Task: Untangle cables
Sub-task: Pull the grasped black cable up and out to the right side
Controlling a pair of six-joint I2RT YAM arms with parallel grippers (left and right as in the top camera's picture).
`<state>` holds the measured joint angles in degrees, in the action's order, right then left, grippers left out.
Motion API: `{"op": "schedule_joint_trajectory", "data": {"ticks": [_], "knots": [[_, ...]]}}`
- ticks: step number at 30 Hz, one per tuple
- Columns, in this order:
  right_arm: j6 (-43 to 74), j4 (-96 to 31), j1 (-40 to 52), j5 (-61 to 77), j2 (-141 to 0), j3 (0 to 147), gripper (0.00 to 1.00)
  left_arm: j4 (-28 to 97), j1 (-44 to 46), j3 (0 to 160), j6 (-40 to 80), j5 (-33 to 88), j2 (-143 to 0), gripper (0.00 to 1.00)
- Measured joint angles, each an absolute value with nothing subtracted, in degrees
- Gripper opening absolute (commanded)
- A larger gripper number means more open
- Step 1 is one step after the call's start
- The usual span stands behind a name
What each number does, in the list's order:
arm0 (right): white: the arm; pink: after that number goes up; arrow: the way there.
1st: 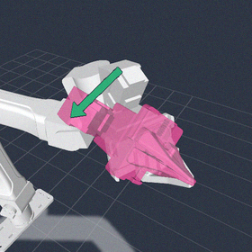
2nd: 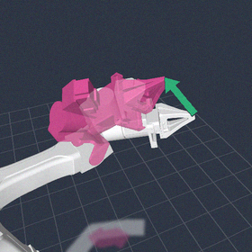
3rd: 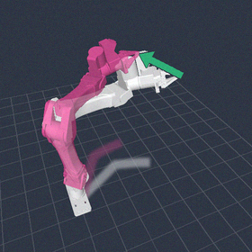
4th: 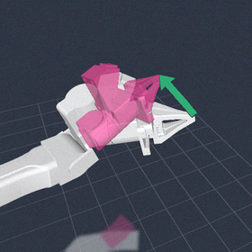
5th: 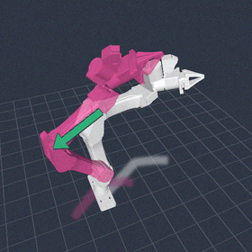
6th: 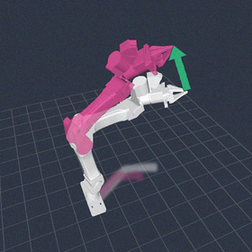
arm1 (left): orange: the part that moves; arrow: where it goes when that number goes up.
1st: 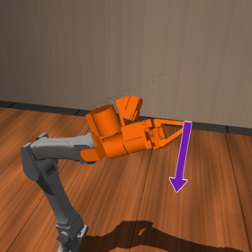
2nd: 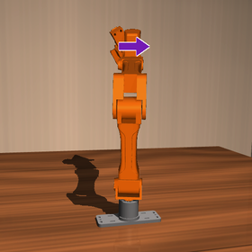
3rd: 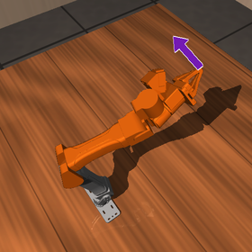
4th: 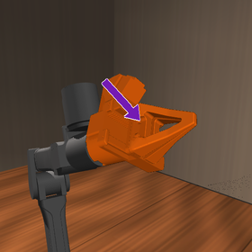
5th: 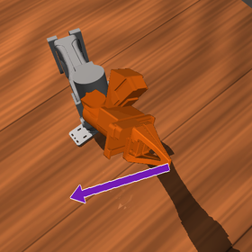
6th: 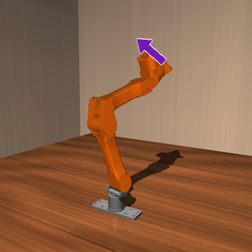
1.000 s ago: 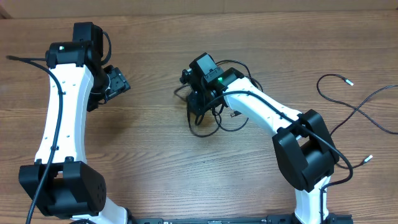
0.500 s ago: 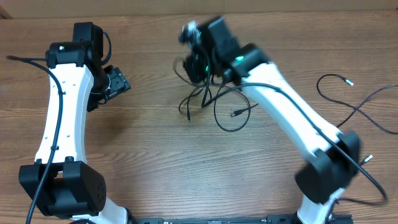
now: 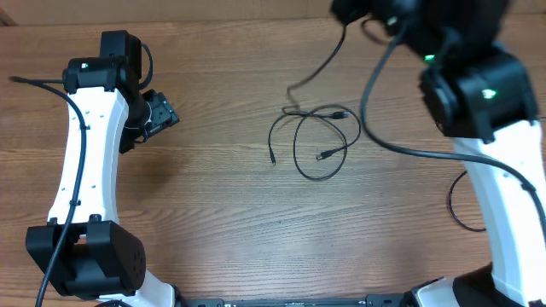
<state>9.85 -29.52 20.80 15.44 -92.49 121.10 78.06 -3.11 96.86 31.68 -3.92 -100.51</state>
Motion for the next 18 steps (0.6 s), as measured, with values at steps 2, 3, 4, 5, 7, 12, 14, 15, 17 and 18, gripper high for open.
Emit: {"op": "schedule_joint_trajectory", "data": {"ticks": [2,3,4,5,7,12,14,15,17,18], "knots": [[12.4,-25.5,19.4,17.3,-91.5,121.1,0.04,78.0,-3.1,96.9,31.6,-3.6,-100.5,0.82],[13.3,-24.2,19.0,17.8,-91.2,121.1,0.04,77.9,-3.1,96.9,31.6,-3.3,-100.5,0.82],[14.2,-22.6,18.6,18.5,-90.9,121.1,0.04,77.8,-3.1,96.9,31.5,-3.0,-100.5,0.82],[15.1,-20.9,18.0,19.2,-90.6,121.1,0.04,77.7,-3.1,96.9,31.4,-2.5,-100.5,0.82],[17.0,-17.7,16.9,19.7,-90.3,121.1,0.04,77.3,-3.1,96.9,30.9,-1.4,-100.5,0.83],[20.4,-12.1,13.0,20.0,-90.0,121.1,0.04,74.8,-2.2,96.9,26.7,3.1,-100.5,0.83],[22.3,-11.5,11.0,19.4,-90.0,121.1,0.04,74.3,-1.0,96.9,25.5,4.4,-100.5,0.84],[23.9,-11.5,9.0,18.5,-90.0,121.1,0.04,73.8,0.0,96.9,24.9,5.0,-100.5,0.84],[26.0,-12.9,6.4,17.3,-90.0,121.1,0.05,73.5,1.0,96.9,24.6,5.5,-100.5,0.84],[27.1,-14.5,4.7,16.3,-89.9,121.1,0.06,73.3,1.6,96.9,24.3,5.8,-100.5,0.84]]}}
